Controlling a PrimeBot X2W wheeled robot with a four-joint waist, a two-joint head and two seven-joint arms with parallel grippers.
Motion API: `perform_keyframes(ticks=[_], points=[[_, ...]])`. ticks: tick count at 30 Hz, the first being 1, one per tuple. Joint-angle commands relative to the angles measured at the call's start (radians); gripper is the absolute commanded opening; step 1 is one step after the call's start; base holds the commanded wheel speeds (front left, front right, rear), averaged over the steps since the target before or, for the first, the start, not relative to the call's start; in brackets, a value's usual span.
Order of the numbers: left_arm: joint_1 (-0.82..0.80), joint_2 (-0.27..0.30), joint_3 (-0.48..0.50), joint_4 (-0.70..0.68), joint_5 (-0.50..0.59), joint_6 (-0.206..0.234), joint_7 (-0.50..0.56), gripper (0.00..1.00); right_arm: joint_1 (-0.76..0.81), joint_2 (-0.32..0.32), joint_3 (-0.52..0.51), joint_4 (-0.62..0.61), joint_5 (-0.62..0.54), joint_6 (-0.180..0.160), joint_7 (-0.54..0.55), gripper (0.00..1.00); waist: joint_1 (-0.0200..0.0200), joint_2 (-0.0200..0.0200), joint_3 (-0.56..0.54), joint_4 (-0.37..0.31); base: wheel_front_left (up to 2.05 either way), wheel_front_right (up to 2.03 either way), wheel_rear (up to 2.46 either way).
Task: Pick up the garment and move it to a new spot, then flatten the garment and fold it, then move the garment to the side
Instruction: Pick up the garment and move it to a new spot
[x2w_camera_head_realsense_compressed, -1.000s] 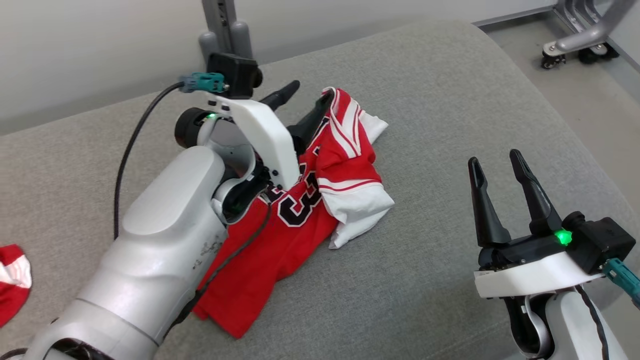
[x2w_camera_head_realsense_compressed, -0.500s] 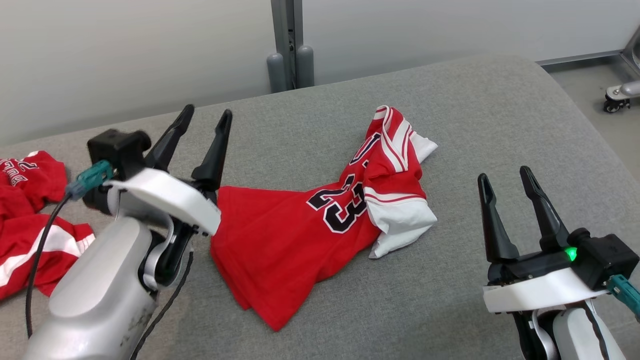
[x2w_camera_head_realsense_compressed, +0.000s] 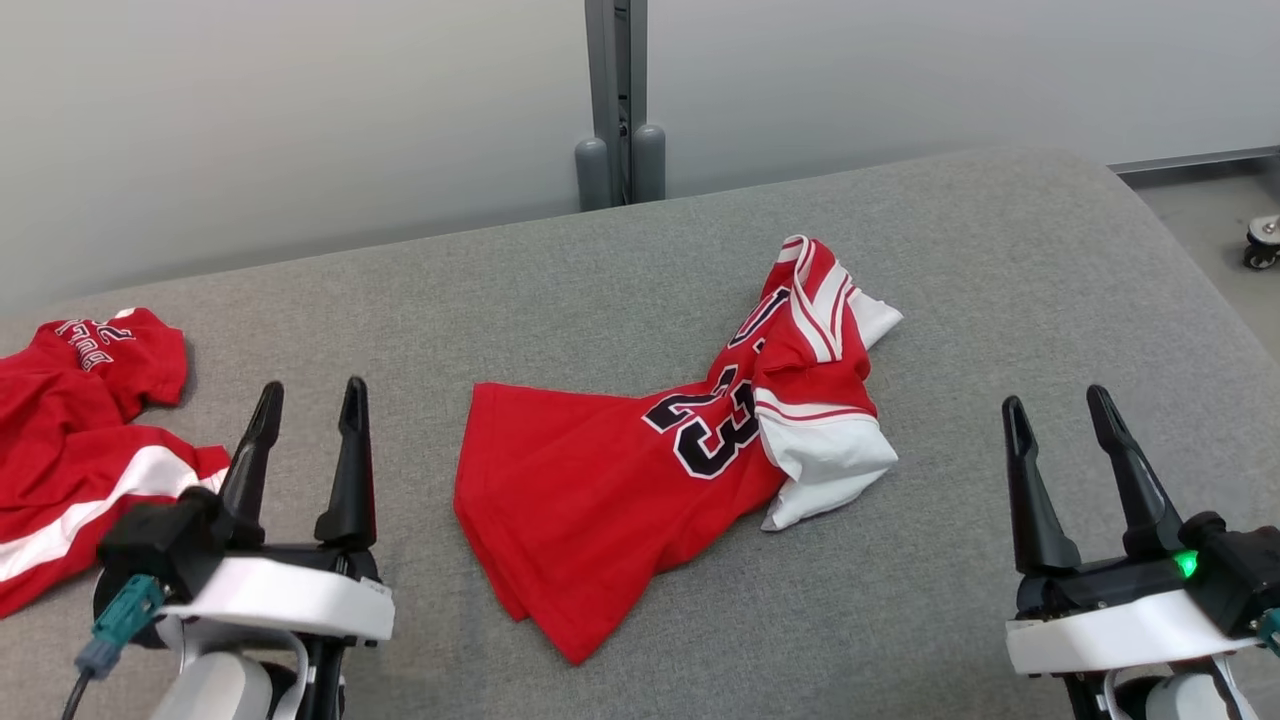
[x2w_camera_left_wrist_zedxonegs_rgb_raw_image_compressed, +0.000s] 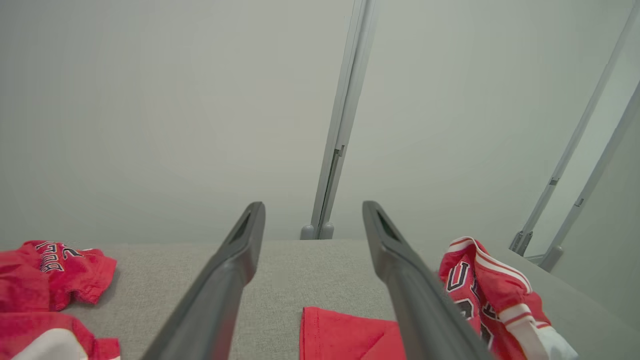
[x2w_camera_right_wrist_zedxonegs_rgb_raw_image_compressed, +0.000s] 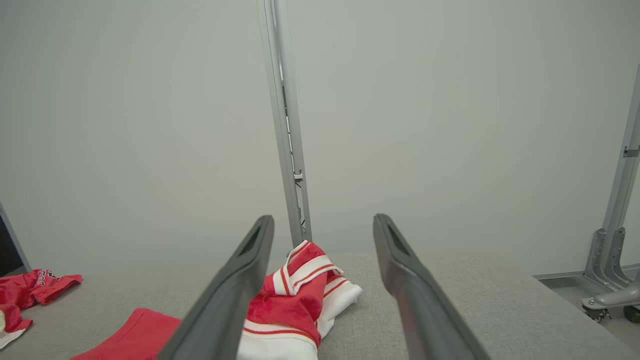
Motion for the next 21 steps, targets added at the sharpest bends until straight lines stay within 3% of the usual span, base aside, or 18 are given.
perform_keyframes(ticks=[1,7,14,21], points=[[0.024,-0.009,0.025,-0.019,0.03,-0.004,0.0,1.0,0.017,-0.001,-0.004,-0.002,0.003,0.002,-0.001,1.0,0.0,0.0,-0.001,0.002,0.0,0.0,0.0],[0.163,-0.087,0.144,-0.067,0.141,-0.057,0.0,1.0,0.032,0.003,-0.006,-0.01,0.007,0.002,-0.001,1.0,0.0,0.0,0.003,0.0,0.0,0.0,0.0],[0.203,-0.18,0.202,-0.048,0.199,-0.132,0.0,1.0,0.037,0.004,-0.022,-0.016,0.001,0.002,-0.001,1.0,0.0,0.0,-0.001,0.006,0.0,0.0,0.0],[0.192,-0.218,0.227,-0.011,0.247,-0.185,0.0,1.0,0.034,0.004,-0.02,-0.009,-0.007,0.002,0.0,1.0,0.0,0.0,-0.015,0.009,0.0,0.0,0.0]])
